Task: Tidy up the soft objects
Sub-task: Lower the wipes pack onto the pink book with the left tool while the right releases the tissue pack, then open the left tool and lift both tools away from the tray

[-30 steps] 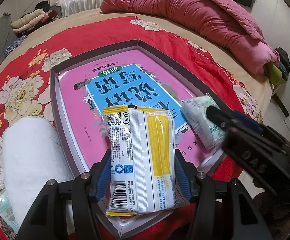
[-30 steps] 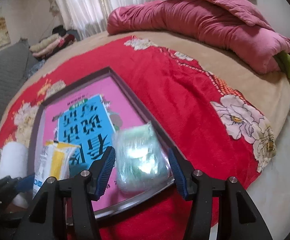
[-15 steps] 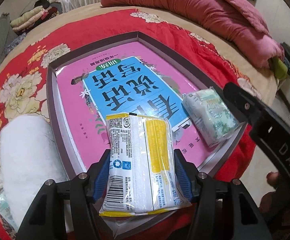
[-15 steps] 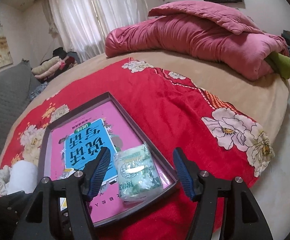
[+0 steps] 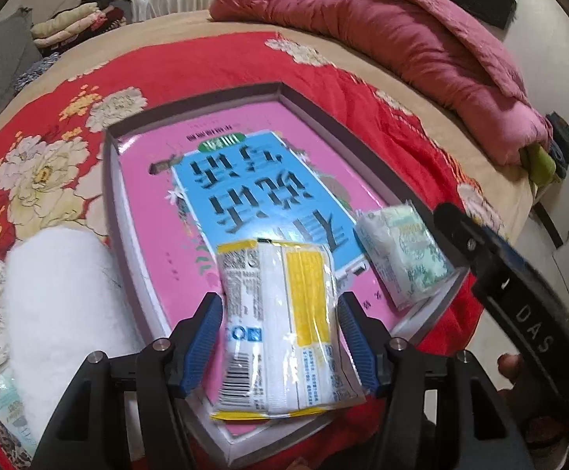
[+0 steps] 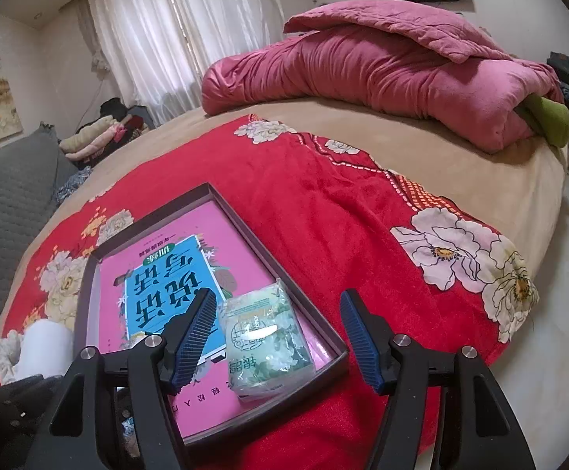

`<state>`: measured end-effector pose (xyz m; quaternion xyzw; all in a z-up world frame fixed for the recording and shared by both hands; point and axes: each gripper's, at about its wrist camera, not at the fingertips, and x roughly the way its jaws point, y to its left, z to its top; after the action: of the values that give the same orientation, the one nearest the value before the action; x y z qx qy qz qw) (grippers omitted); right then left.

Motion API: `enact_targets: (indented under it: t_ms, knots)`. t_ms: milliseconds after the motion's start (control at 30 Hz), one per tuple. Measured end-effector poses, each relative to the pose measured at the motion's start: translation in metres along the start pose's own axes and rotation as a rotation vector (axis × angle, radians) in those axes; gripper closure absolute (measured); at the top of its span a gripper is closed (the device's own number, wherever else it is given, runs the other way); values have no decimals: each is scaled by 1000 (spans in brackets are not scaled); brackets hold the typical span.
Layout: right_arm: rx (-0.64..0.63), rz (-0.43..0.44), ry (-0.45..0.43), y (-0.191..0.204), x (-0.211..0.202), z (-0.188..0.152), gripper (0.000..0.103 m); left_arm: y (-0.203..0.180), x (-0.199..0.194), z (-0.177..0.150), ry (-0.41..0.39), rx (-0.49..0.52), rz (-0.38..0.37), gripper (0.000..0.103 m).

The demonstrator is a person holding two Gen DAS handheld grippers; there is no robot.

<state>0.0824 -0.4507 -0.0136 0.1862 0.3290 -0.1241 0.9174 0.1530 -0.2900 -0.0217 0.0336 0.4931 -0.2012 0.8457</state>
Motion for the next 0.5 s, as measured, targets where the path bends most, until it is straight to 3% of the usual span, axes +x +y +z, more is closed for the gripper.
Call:
enact_targets:
  t_ms: [267,500]
  knots:
    - [2,0,1,0,0,0,35,18,-18,8,-29,-53,-31,42]
    - [0,-2,-4,0,-1,0,35,25,-30,-4,-42,-69,-41,42]
